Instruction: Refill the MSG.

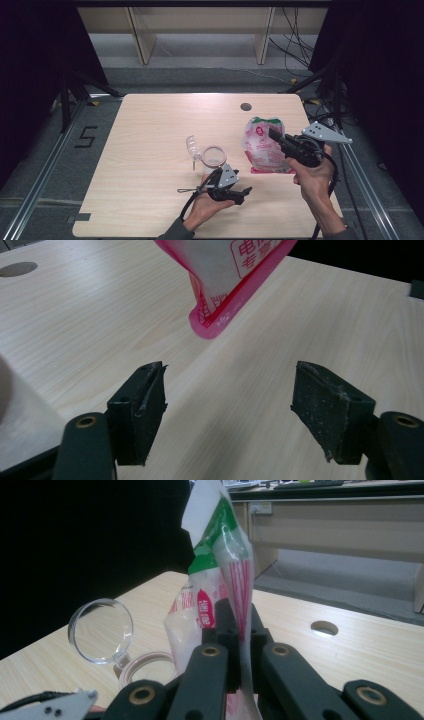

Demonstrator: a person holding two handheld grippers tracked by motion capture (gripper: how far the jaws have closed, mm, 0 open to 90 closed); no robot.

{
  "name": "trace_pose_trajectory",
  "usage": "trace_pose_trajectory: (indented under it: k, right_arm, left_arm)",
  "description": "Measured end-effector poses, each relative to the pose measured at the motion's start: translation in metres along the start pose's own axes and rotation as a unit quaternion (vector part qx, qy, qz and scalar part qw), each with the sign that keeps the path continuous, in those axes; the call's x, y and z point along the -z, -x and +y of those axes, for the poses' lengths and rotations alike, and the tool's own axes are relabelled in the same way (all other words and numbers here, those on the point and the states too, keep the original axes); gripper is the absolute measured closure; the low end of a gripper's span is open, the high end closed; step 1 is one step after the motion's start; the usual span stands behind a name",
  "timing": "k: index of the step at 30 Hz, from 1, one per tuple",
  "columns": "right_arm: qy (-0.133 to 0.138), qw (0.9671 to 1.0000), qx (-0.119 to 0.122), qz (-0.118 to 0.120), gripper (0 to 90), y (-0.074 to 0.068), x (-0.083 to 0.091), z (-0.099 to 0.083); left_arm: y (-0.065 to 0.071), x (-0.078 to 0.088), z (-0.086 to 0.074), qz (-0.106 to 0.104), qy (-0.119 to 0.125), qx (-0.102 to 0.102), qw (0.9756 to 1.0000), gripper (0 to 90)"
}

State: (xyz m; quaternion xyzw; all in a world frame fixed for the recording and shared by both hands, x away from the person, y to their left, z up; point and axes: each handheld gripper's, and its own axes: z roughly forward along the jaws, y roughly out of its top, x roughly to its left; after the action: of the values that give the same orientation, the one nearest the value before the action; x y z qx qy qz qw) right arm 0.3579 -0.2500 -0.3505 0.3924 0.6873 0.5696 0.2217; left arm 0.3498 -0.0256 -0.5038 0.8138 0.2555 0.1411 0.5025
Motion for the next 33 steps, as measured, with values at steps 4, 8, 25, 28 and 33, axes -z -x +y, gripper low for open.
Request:
trace_pose_trajectory:
  k: [4,8,25,28,33]
  right_arm:
    - [-0.003,0.9999,-0.003,0.012,90.0,-0.007,0.0,0.003]
    - [0.0,0.9996,0.016,0.024,90.0,-0.012,-0.003,0.004]
    - [-0.029,0.9987,0.028,0.03,90.0,-0.027,-0.028,0.015]
    - [-0.028,0.9989,0.02,0.032,90.0,-0.027,-0.033,0.016]
    - [-0.034,0.9984,0.032,0.031,90.0,-0.03,-0.047,0.019]
  left_arm:
    - [0.004,-0.014,0.006,0.027,0.009,0.008,0.9996,29.1]
    - [0.011,-0.021,0.01,0.031,0.019,-0.004,0.9993,34.9]
    - [0.012,-0.024,0.005,0.061,0.076,0.037,0.9946,71.3]
    - [0.011,-0.021,0.003,0.057,0.083,0.044,0.9939,71.6]
    - [0.01,-0.023,0.001,0.042,0.094,0.059,0.9929,72.4]
